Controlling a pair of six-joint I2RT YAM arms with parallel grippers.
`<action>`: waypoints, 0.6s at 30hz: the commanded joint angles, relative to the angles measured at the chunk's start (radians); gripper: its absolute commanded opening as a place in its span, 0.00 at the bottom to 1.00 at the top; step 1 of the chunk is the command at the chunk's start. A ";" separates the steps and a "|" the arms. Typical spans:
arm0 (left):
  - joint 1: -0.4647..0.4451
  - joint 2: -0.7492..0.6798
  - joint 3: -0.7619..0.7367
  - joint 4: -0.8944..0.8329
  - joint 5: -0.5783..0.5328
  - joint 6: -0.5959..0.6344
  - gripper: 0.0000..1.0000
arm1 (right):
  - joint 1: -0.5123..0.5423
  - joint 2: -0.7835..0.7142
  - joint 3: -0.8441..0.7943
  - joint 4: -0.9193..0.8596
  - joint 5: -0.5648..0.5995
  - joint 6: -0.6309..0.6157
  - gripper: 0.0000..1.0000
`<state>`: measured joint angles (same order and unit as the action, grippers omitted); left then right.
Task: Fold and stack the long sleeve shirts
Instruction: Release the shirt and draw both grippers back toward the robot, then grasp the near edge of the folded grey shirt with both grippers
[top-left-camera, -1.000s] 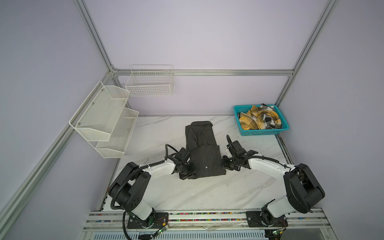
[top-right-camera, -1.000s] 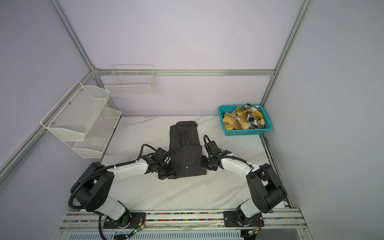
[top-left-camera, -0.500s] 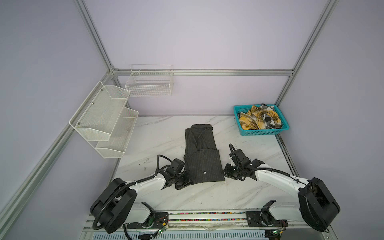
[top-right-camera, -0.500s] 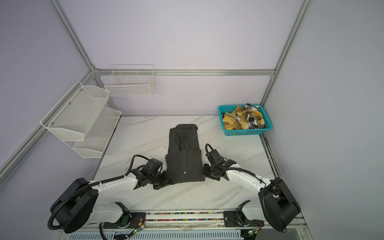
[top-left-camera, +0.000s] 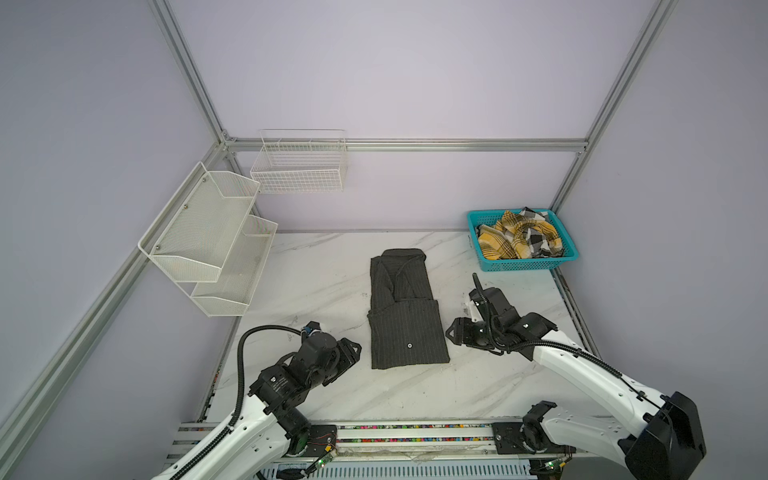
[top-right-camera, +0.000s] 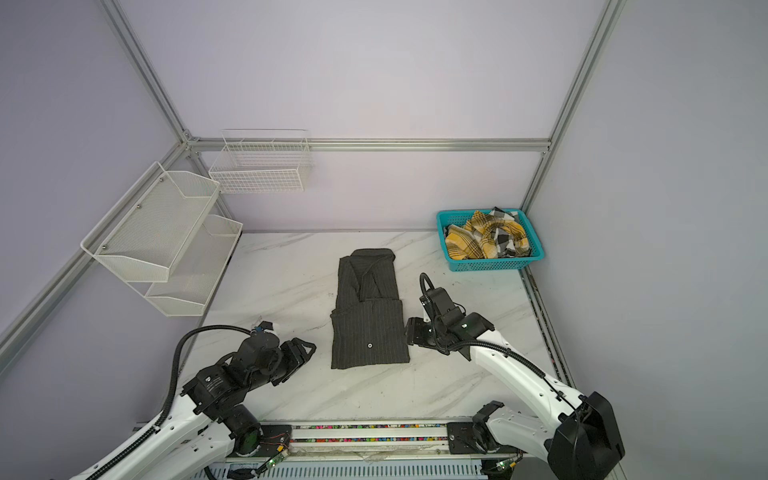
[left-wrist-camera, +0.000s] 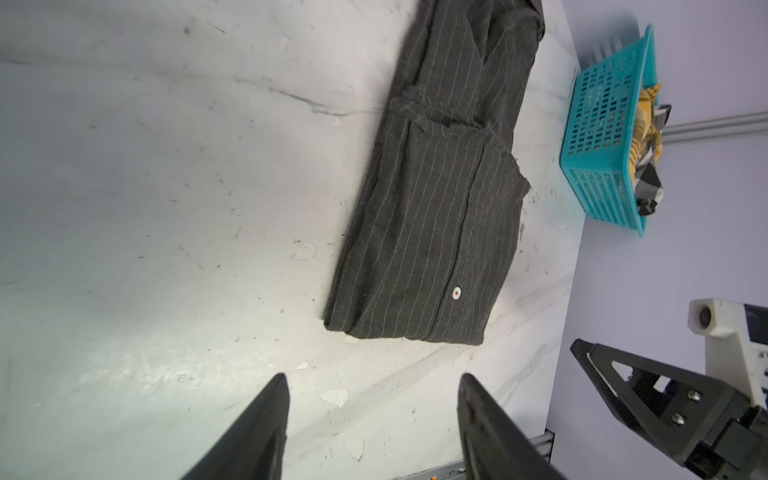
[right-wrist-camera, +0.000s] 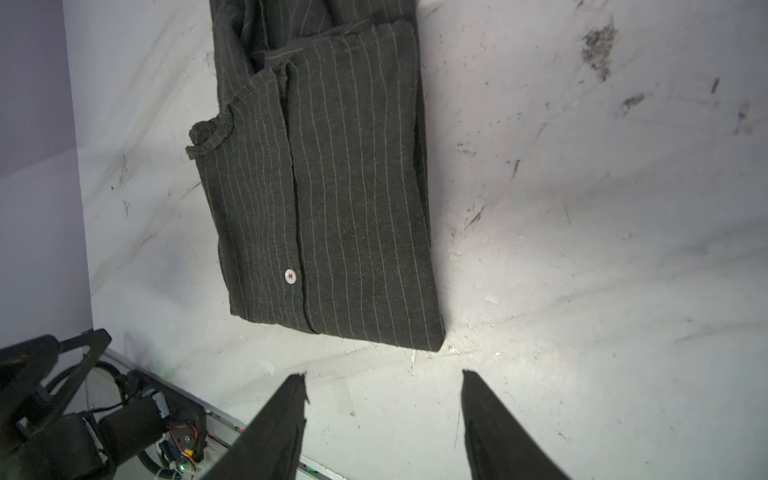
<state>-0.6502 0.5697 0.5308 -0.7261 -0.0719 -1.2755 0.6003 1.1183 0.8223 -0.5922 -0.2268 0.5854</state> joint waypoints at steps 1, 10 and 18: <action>0.003 -0.062 -0.023 -0.104 -0.084 -0.080 0.67 | -0.005 -0.017 -0.036 -0.003 -0.001 -0.032 0.66; 0.014 0.170 -0.195 0.416 0.232 -0.044 0.79 | -0.010 -0.096 -0.154 0.119 -0.001 0.005 0.70; 0.052 0.509 -0.169 0.627 0.476 0.012 0.66 | -0.043 0.135 -0.212 0.264 -0.148 0.038 0.63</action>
<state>-0.6235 1.0290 0.3550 -0.2302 0.2737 -1.3056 0.5781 1.2110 0.6205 -0.4038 -0.3275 0.5968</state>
